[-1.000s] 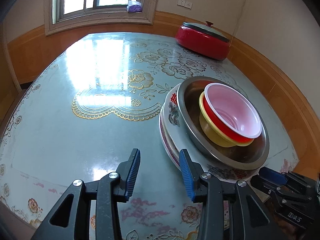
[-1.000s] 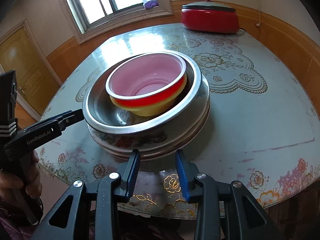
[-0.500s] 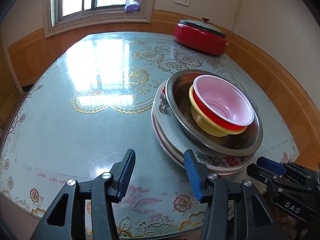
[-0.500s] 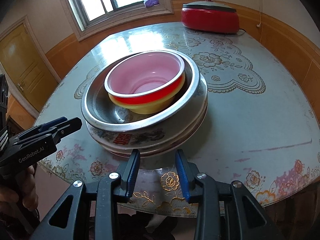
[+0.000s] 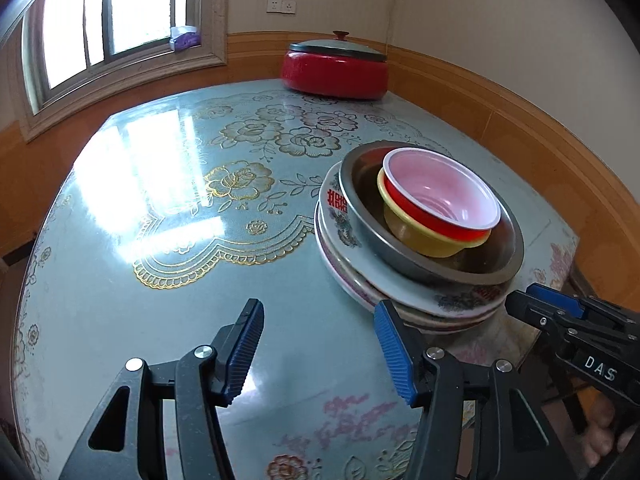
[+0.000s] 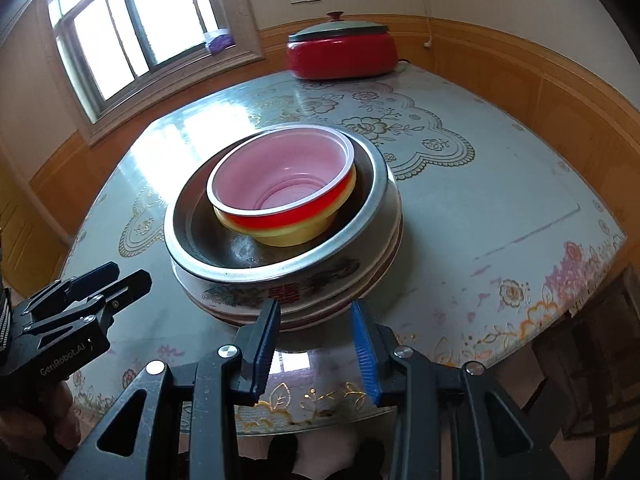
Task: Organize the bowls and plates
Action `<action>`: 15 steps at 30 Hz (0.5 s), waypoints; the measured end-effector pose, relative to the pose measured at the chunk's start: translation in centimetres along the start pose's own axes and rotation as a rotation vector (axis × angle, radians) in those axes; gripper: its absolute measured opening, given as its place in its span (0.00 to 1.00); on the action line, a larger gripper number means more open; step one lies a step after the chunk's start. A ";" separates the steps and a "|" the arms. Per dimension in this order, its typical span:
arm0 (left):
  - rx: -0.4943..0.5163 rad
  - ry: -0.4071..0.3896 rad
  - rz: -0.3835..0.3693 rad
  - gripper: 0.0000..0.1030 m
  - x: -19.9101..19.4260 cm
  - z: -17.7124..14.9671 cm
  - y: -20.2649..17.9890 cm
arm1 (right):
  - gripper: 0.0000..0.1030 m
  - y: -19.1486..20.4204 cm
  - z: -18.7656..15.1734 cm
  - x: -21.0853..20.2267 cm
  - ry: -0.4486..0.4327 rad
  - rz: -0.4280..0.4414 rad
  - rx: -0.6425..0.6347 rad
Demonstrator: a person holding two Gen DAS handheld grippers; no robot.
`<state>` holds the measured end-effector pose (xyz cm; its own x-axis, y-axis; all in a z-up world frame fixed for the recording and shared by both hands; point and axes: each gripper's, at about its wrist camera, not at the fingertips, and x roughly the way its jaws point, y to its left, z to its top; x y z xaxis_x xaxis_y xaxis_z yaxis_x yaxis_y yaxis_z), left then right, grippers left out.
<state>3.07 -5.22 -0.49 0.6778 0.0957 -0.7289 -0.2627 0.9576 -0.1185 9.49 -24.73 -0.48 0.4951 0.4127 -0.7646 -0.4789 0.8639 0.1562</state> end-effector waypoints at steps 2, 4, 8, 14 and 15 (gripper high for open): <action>0.026 -0.002 -0.024 0.57 0.0 0.1 0.9 | 0.35 0.9 -0.5 -0.3 -0.019 -0.031 0.037; 0.058 0.000 -0.039 0.57 0.1 0.1 1.5 | 0.35 1.5 -0.8 -0.5 -0.039 -0.068 0.078; 0.110 -0.009 -0.077 0.60 0.0 0.0 2.2 | 0.35 2.5 -1.0 -1.1 -0.095 -0.160 0.140; 0.142 -0.034 -0.117 0.65 -0.2 0.2 3.0 | 0.36 4.2 -0.9 -1.4 -0.146 -0.270 0.209; 0.143 -0.042 -0.119 0.65 -0.3 0.2 3.1 | 0.36 4.5 -0.7 -1.3 -0.147 -0.286 0.210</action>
<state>2.19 -2.26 -0.45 0.7269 -0.0119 -0.6866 -0.0808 0.9914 -0.1028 6.23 -21.58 0.78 0.6929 0.1705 -0.7006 -0.1549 0.9842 0.0863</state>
